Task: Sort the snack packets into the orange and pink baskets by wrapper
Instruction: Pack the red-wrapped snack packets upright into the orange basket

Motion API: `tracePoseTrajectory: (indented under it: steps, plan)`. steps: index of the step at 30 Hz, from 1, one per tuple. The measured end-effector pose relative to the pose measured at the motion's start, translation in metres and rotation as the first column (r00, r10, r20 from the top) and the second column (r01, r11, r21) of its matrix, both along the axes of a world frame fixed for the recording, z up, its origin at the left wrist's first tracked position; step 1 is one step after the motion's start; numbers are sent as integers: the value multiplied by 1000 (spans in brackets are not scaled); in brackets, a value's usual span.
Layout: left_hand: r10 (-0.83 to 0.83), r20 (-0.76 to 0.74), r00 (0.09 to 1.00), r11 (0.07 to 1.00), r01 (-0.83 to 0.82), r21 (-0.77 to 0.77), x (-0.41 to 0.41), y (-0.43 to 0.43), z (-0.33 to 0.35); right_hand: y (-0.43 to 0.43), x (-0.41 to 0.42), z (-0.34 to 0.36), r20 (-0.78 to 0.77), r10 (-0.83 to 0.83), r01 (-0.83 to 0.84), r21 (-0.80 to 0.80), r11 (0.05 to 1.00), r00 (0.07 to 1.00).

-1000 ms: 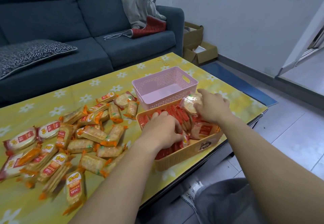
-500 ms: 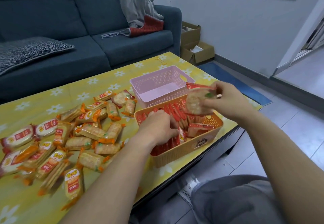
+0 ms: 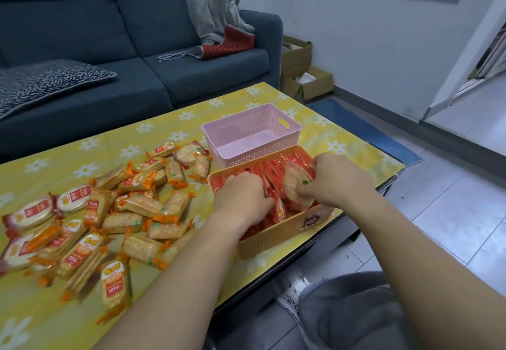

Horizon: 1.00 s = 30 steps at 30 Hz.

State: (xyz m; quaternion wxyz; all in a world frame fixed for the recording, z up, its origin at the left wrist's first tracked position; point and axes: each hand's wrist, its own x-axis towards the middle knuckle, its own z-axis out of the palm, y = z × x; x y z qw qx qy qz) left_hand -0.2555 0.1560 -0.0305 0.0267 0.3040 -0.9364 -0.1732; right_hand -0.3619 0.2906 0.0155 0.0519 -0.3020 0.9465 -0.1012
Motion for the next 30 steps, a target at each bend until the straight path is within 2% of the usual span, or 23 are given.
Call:
tracePoseTrajectory:
  steps: [3, 8, 12, 16, 19, 21, 23, 25, 27, 30]
  plan:
    - [33, 20, 999, 988, -30, -154, -5, 17, 0, -2, 3, -6, -2, 24, -24, 93, 995, 1000]
    - [26, 41, 999, 989, -20, -149, -10, 18, -3, -17, 20, -20, -108, 167, -149, 157, 976, 980]
    - [74, 11, 997, 997, -74, -6, -8, 5, 1, -20, 17, -21, -6, 204, -202, 129, 971, 979]
    - [128, 16, 992, 984, -129, 119, -6, -5, 9, -12, 3, -18, 144, 203, -205, -6, 979, 968]
    - [145, 29, 989, 977, -148, 155, -5, -3, 9, -12, -6, -24, 160, 184, -183, -25, 983, 970]
    - [145, -27, 989, 978, -139, 158, -6, -1, 7, -18, -3, -32, 134, 174, -179, 28, 983, 976]
    - [91, -132, 987, 990, -75, 121, -7, 4, 8, -26, 3, -38, 85, 174, -184, 119, 976, 981]
    - [-33, -181, 983, 998, 44, 55, -7, 6, 10, -31, 2, -38, 146, 182, -201, 126, 971, 972]
    - [-144, -116, 983, 987, 152, 59, -4, 8, 10, -29, -9, -34, 249, 175, -194, 53, 980, 952]
    - [-181, -12, 983, 983, 182, 39, -3, 8, 7, -11, -30, -23, 199, 112, -92, -106, 990, 974]
